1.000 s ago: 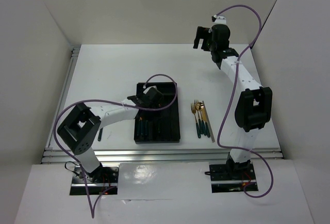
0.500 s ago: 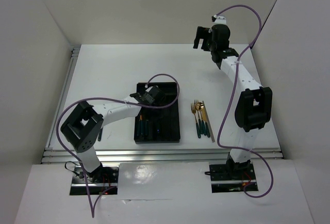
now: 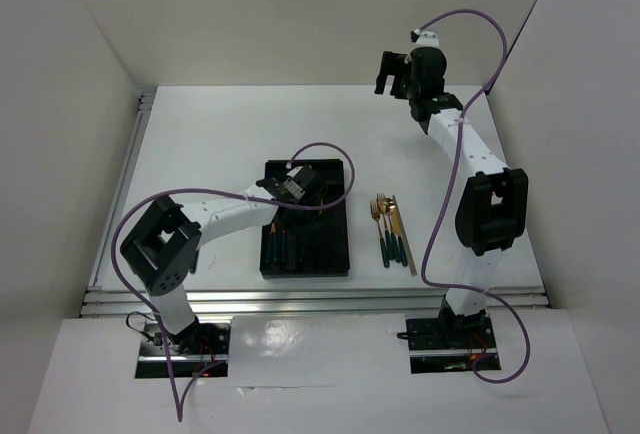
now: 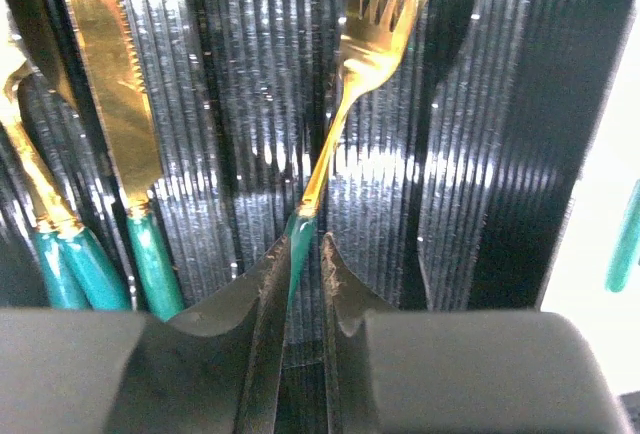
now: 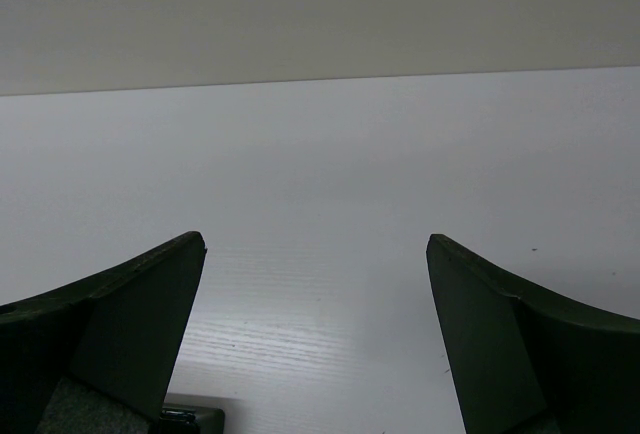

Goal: Sort the eating utensils into containers

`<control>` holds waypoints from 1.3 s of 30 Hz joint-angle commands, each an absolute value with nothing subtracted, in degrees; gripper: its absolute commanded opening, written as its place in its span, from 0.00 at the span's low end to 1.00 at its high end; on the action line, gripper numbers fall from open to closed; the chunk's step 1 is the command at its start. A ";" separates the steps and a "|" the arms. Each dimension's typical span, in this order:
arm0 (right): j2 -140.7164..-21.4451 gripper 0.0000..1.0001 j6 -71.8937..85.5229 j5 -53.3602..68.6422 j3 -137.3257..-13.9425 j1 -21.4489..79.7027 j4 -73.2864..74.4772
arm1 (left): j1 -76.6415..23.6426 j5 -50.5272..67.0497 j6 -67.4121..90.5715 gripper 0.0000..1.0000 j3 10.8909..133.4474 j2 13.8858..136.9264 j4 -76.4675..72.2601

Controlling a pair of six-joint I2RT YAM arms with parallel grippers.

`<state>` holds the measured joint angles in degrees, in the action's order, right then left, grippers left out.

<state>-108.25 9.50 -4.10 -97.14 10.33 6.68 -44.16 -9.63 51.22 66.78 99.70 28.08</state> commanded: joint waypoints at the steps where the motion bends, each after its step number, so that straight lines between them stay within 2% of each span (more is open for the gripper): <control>1: -107.58 1.00 9.14 -4.13 -98.88 10.20 5.63 | -44.21 -12.04 52.38 0.24 67.94 98.35 29.53; 5: -107.58 1.00 9.14 -4.13 -98.88 10.20 5.63 | -44.21 -12.66 52.91 0.19 66.72 97.21 29.53; 9: -107.58 1.00 9.14 -4.13 -98.88 10.20 5.63 | -44.21 -12.58 52.05 0.22 66.18 97.21 29.53; 15: -107.58 1.00 9.14 -4.13 -98.88 10.20 5.63 | -44.21 -11.78 47.38 0.43 65.48 97.21 26.02; 18: -107.58 1.00 9.14 -4.13 -98.88 10.20 5.63 | -44.21 -11.78 45.45 0.46 66.09 98.44 26.02; 22: -107.58 1.00 9.14 -4.13 -98.88 10.20 5.63 | -44.21 -12.30 44.91 0.46 67.15 99.67 26.54; 27: -107.58 1.00 9.14 -4.13 -98.88 10.20 5.63 | -43.68 -11.70 44.12 0.37 67.68 101.51 26.54; 39: -107.58 1.00 9.14 -4.66 -98.88 10.20 5.63 | -42.54 -7.56 41.66 0.32 67.24 104.93 25.40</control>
